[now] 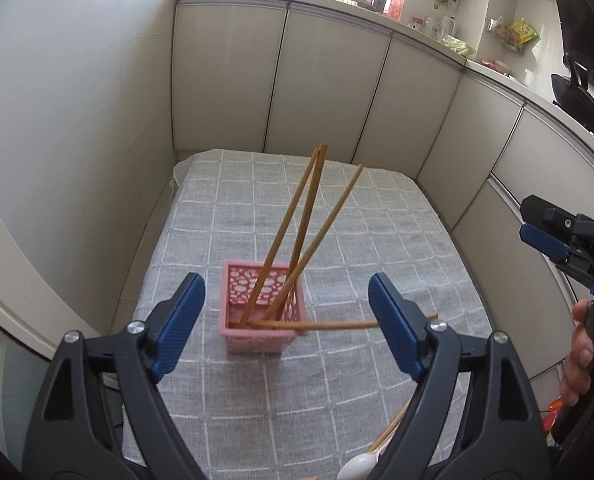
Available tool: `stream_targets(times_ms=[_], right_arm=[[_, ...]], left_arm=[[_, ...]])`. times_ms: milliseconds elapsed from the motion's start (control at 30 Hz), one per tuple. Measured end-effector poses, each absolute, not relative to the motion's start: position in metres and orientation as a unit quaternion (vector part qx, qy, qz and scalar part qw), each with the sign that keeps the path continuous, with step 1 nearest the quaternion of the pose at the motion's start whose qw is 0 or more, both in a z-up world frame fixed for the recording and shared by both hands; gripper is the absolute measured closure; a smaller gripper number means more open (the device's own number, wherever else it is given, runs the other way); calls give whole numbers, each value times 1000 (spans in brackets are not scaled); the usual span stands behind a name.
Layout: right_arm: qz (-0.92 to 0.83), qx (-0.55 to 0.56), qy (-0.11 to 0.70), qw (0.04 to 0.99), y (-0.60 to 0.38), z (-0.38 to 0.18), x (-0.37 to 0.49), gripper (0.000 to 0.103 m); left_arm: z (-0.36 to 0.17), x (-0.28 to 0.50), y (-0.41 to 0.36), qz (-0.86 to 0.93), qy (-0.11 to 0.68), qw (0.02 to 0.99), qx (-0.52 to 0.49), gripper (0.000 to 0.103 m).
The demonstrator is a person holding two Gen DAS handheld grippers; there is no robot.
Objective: Organize utensils
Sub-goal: 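Move both grippers over the loose chopsticks beside the red spoon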
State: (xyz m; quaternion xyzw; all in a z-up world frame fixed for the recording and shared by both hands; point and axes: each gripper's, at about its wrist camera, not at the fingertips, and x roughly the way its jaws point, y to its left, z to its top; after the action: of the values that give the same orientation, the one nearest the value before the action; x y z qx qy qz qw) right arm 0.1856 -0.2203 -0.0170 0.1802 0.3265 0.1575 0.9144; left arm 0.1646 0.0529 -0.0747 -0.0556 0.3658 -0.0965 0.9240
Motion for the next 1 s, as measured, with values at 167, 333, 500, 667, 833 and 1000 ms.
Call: stream_targets(times_ms=[167, 333, 500, 667, 833, 1000], right_arm=[[128, 176, 369, 904, -250, -35, 170, 17], [94, 177, 428, 881, -276, -67, 158, 16], [57, 181, 483, 855, -307, -100, 150, 16], [35, 184, 518, 835, -332, -123, 143, 16], [20, 197, 544, 815, -349, -140, 143, 16], [11, 210, 557, 803, -361, -150, 145, 16]], left_arm=[[-89, 146, 48, -104, 397, 911, -47, 19], [-105, 127, 21, -125, 421, 898, 1, 19], [-117, 108, -14, -164, 429, 887, 53, 19], [-130, 94, -51, -202, 442, 870, 89, 19], [-152, 83, -92, -234, 459, 844, 150, 19], [-173, 82, -124, -258, 479, 820, 178, 19]])
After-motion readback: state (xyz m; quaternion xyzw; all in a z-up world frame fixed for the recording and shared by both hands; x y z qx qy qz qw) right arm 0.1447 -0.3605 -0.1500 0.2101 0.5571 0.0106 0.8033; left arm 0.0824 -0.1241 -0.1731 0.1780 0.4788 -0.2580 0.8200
